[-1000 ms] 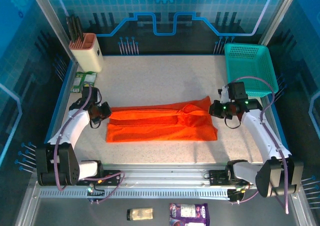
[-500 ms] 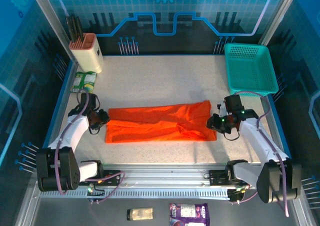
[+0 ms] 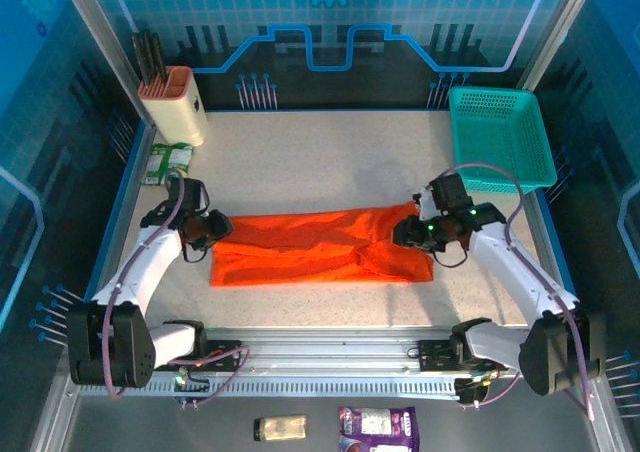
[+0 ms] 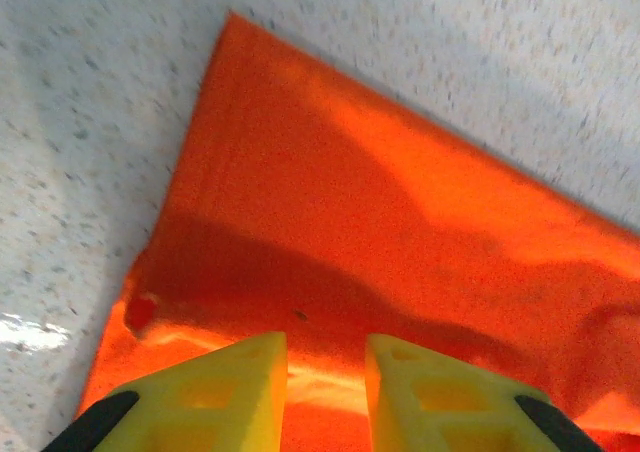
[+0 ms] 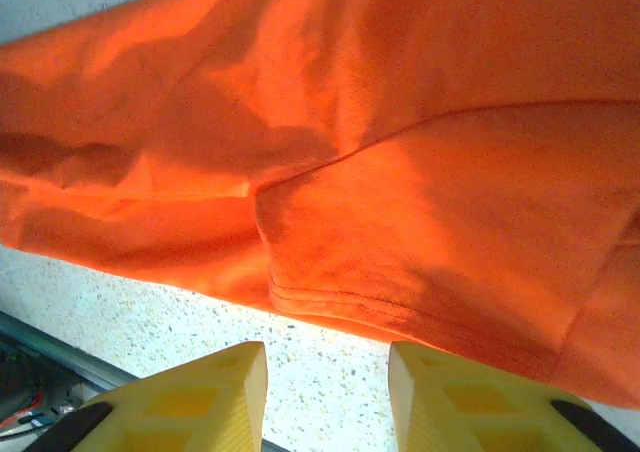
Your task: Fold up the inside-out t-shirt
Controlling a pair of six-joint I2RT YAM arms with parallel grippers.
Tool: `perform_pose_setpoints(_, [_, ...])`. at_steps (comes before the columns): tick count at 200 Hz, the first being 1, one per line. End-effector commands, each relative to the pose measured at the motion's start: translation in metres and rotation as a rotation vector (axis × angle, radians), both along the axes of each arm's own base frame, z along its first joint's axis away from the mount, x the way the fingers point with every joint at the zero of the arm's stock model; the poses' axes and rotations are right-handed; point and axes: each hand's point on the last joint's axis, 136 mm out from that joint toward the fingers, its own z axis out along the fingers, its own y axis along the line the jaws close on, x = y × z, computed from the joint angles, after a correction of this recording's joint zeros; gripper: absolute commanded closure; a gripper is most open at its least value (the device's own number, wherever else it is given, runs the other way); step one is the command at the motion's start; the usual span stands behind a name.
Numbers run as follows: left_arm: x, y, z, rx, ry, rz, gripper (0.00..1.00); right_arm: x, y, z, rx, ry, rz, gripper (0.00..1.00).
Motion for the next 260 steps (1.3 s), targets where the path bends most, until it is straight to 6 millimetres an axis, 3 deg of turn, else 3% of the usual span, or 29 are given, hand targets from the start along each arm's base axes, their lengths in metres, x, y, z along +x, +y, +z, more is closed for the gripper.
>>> perform_pose_setpoints(1, [-0.017, 0.008, -0.010, 0.032, 0.081, 0.069, 0.70, 0.003, -0.012, -0.007, -0.102, 0.007, -0.035, 0.62])
perform_pose_setpoints(20, [-0.025, 0.019, -0.012, 0.075, 0.095, 0.124, 0.64, -0.001, -0.037, -0.019, -0.194, 0.036, -0.099, 0.62])
perform_pose_setpoints(29, [-0.027, 0.022, -0.011, 0.063, 0.088, 0.146, 0.62, -0.012, -0.049, -0.034, -0.218, 0.081, -0.133, 0.62])
perform_pose_setpoints(55, [-0.028, 0.025, -0.011, -0.028, 0.064, 0.198, 0.60, -0.032, -0.072, -0.052, -0.184, 0.137, -0.239, 0.61])
perform_pose_setpoints(76, [-0.027, 0.024, -0.012, -0.064, 0.064, 0.204, 0.59, -0.030, -0.056, -0.053, -0.072, 0.117, -0.242, 0.63])
perform_pose_setpoints(94, [-0.025, 0.019, -0.015, -0.113, 0.072, 0.198, 0.59, -0.036, -0.049, -0.066, -0.028, 0.177, -0.245, 0.63])
perform_pose_setpoints(116, [-0.023, 0.016, -0.018, -0.153, 0.072, 0.201, 0.59, -0.043, -0.046, -0.083, -0.006, 0.220, -0.263, 0.63])
perform_pose_setpoints(175, [-0.022, 0.018, -0.019, -0.151, 0.074, 0.205, 0.59, -0.048, -0.039, -0.105, 0.041, 0.267, -0.283, 0.64])
perform_pose_setpoints(260, [-0.021, 0.018, -0.020, -0.155, 0.071, 0.208, 0.59, -0.043, -0.036, -0.101, 0.074, 0.250, -0.304, 0.82])
